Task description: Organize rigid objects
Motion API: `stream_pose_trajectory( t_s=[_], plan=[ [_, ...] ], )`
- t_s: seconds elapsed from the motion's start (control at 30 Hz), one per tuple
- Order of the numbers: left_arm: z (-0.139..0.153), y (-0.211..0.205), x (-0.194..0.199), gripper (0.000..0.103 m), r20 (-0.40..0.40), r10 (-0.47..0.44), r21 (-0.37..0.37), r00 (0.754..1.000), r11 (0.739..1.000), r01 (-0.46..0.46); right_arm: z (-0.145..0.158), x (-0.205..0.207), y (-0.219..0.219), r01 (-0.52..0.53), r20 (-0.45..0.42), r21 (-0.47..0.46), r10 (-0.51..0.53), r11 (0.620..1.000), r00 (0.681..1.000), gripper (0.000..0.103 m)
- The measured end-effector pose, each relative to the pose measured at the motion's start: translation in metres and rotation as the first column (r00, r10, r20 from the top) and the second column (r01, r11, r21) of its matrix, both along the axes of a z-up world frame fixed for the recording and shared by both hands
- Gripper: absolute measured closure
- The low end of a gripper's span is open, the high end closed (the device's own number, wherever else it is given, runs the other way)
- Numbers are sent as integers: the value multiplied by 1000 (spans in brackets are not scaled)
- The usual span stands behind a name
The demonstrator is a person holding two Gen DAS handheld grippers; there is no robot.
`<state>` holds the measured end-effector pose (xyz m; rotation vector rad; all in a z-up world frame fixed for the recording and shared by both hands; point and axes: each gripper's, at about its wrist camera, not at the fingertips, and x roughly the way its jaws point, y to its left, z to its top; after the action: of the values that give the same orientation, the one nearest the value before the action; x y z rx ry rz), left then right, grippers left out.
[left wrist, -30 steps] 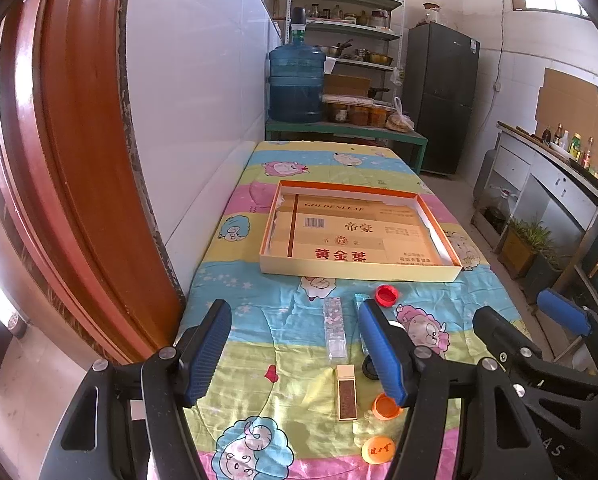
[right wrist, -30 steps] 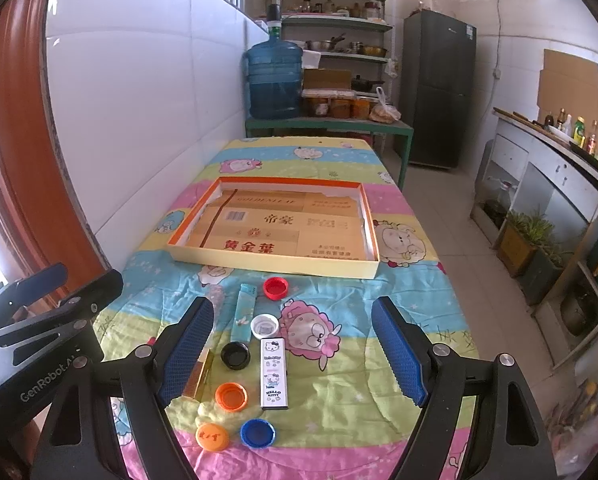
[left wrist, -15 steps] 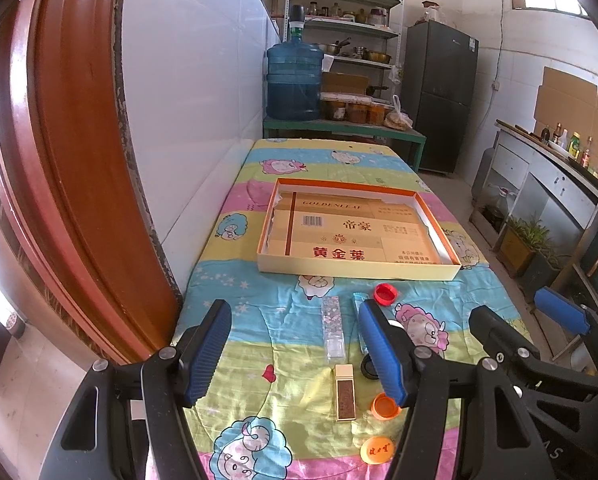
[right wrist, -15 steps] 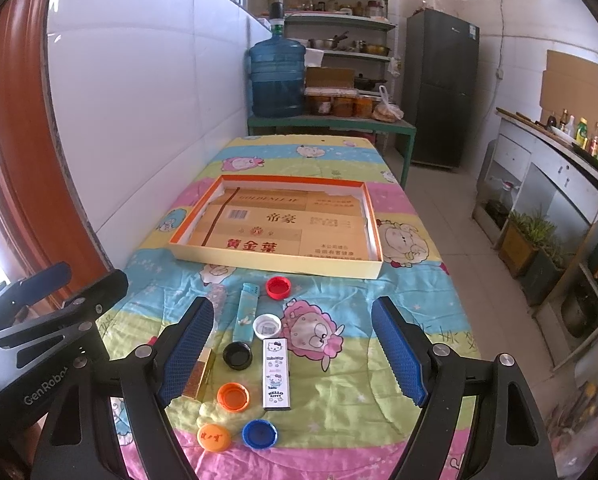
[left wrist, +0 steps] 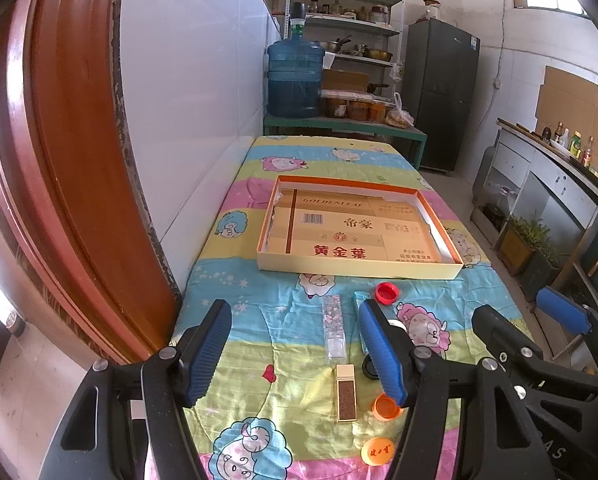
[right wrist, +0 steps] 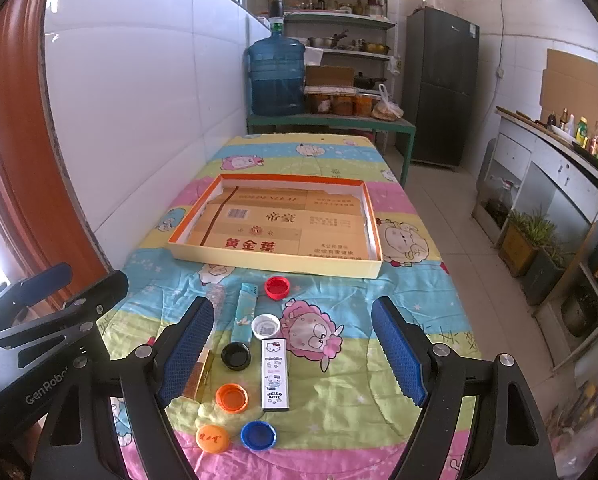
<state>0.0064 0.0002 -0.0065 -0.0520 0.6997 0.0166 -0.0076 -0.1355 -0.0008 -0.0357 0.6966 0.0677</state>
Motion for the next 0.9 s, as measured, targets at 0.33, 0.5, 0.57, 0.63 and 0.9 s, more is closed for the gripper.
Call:
stream_pose_trajectory(
  t_s=[0.33, 0.5, 0.57, 0.63, 0.9],
  plan=[
    [-2, 1, 2, 37, -6, 0, -3, 1000, 1000, 0, 0, 0, -8, 19, 12, 5, -19, 1000, 1000, 21],
    [-3, 1, 2, 37, -8, 0, -4, 1000, 1000, -1, 2, -1, -8, 18, 12, 4, -18, 1000, 1000, 21],
    [-3, 1, 2, 37, -8, 0, -4, 1000, 1000, 0, 3, -1, -8, 17, 10, 4, -17, 1000, 1000, 21],
    [-3, 1, 2, 37, -8, 0, -3, 1000, 1000, 0, 2, -1, -7, 17, 10, 4, -17, 1000, 1000, 21],
    [-4, 1, 2, 37, -8, 0, -6, 1000, 1000, 0, 2, 0, -6, 15, 5, 4, -15, 1000, 1000, 21]
  ],
)
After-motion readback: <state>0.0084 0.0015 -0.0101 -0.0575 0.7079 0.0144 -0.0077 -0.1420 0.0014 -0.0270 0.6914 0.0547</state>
